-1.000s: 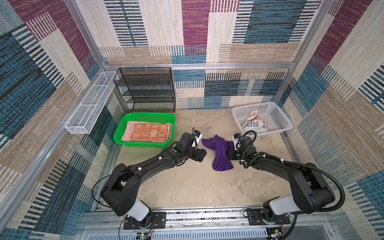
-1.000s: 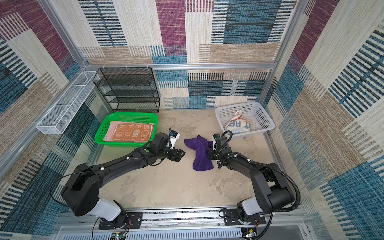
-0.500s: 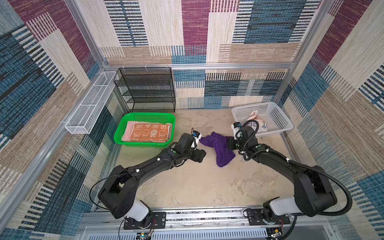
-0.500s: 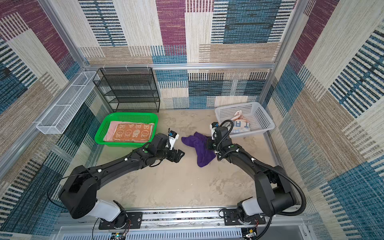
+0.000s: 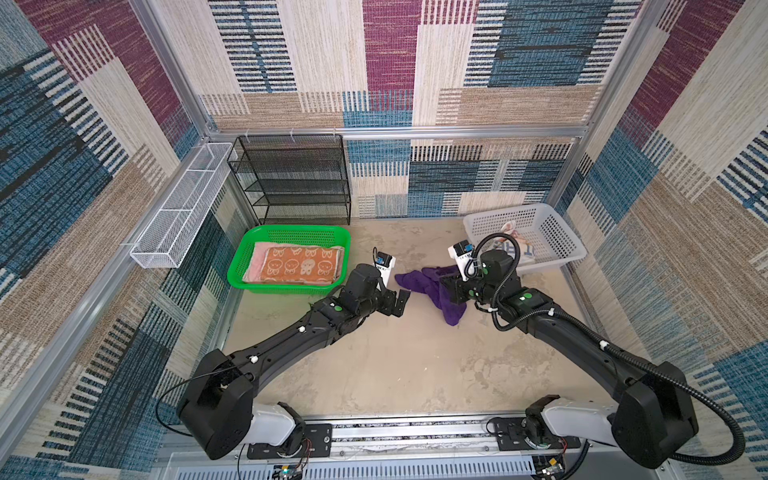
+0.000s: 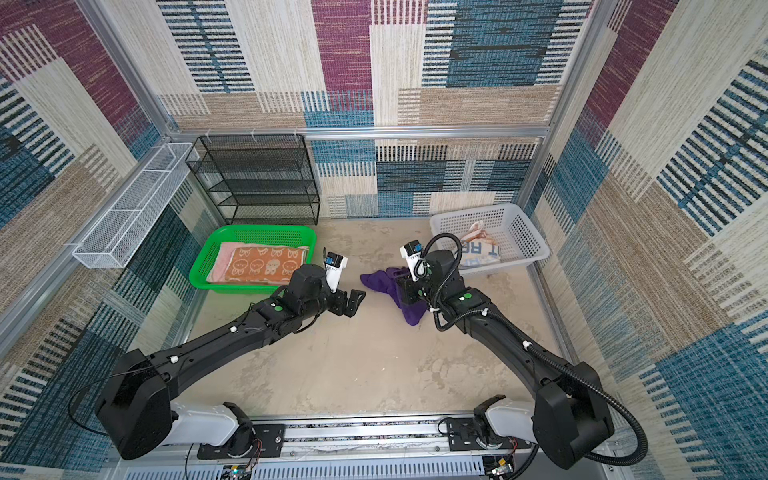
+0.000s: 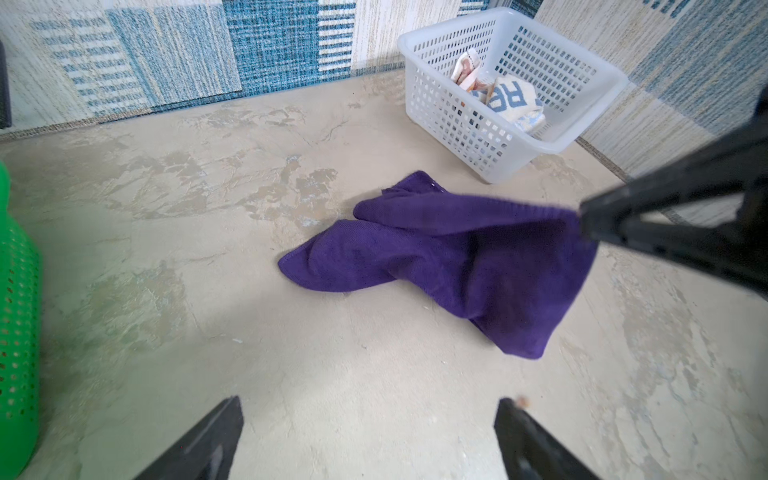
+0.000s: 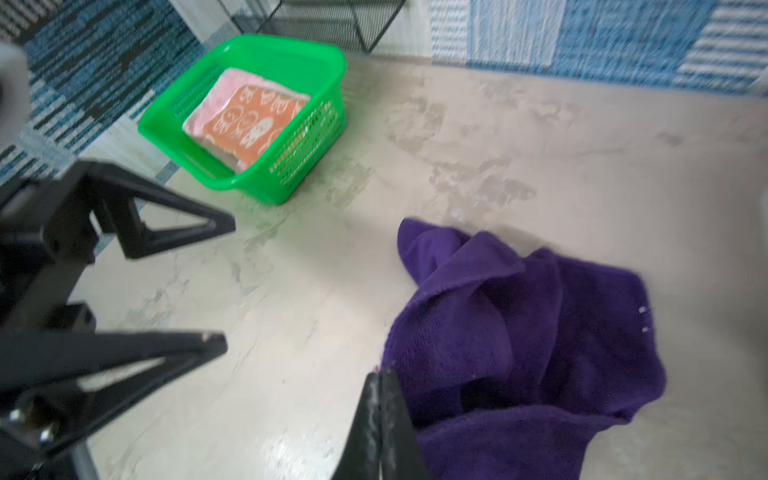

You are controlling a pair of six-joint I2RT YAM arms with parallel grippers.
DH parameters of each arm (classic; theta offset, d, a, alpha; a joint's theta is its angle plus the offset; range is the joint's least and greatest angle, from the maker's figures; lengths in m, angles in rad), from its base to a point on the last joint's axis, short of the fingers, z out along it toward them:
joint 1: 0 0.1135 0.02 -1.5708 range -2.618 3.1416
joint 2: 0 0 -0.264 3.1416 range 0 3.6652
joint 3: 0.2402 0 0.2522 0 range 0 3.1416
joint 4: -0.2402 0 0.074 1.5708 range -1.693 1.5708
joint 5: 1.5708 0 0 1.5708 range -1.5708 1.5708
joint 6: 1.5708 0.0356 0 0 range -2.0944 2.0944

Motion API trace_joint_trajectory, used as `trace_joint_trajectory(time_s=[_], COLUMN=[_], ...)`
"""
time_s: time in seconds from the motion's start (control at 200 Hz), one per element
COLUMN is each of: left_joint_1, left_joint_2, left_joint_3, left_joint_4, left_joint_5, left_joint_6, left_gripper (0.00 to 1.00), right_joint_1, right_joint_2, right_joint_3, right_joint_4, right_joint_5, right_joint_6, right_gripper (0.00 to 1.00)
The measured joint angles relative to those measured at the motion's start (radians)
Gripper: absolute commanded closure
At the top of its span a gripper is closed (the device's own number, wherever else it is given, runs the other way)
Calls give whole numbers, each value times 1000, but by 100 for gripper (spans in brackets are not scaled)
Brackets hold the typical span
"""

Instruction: Fold and stack the towels

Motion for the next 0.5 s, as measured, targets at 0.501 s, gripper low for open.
trace_joint_trajectory(time_s=[0.501], left_joint_1=[0], left_joint_2=[199], left_joint_3=[142], left_joint_4=[-47], left_joint_5=[20], left_joint_6=[2], left_gripper=[8], right_joint_1=[20], right_joint_2=[116], right_joint_3=[-211], right_joint_4=[0], right_joint_5=[-95], right_joint_6=[100], right_gripper=[94])
